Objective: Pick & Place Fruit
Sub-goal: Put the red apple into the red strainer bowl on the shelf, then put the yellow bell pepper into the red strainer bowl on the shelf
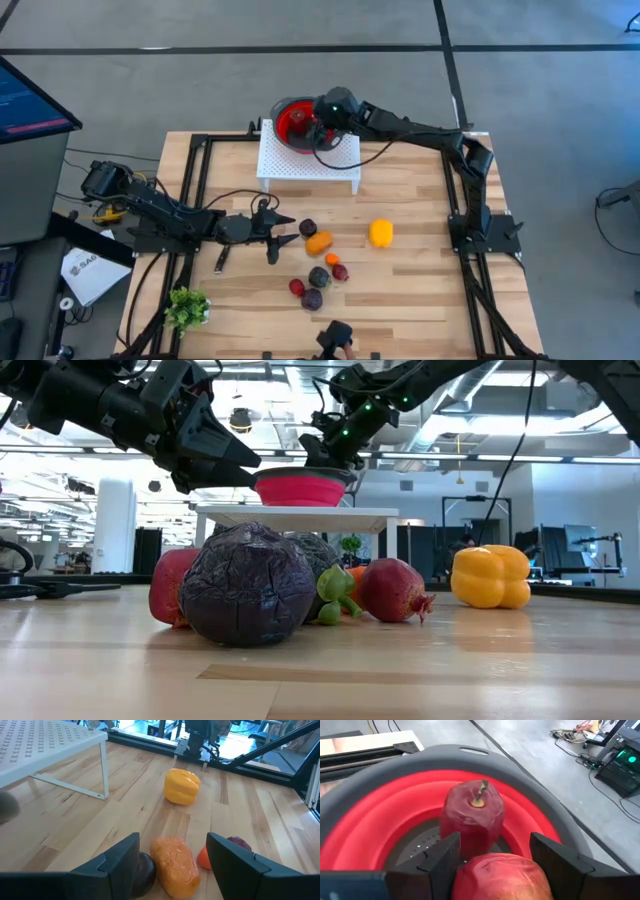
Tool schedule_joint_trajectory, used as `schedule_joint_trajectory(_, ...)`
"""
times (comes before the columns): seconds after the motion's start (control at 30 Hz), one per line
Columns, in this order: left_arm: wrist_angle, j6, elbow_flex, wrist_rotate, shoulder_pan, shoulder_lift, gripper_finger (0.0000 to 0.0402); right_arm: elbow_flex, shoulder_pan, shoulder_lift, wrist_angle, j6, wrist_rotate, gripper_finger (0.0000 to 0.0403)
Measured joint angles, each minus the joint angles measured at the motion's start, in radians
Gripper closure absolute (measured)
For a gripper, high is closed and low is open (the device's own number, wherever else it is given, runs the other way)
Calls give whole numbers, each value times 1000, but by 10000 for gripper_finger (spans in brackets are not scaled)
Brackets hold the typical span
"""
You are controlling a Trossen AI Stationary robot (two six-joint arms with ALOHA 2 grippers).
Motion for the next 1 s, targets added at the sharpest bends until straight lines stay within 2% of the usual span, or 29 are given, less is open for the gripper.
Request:
schedule_joint_trajectory(0.23,4,-3,0,-1,0,0,179,0,-1,0,-7,0,4,158)
schedule_joint_trajectory(0.57,6,-4,0,-1,0,0,179,0,30,-44,-17,-27,8,164)
schedule_joint_trajectory(0.73,6,-5,0,-1,-1,0,179,0,119,-128,-88,-97,27,184)
schedule_joint_trajectory(0.9,6,-8,0,0,-17,0,179,-41,264,-242,-236,-186,175,216)
schedule_joint_trajectory(1.0,6,-8,0,0,-26,0,179,-106,355,-320,-316,-188,221,239)
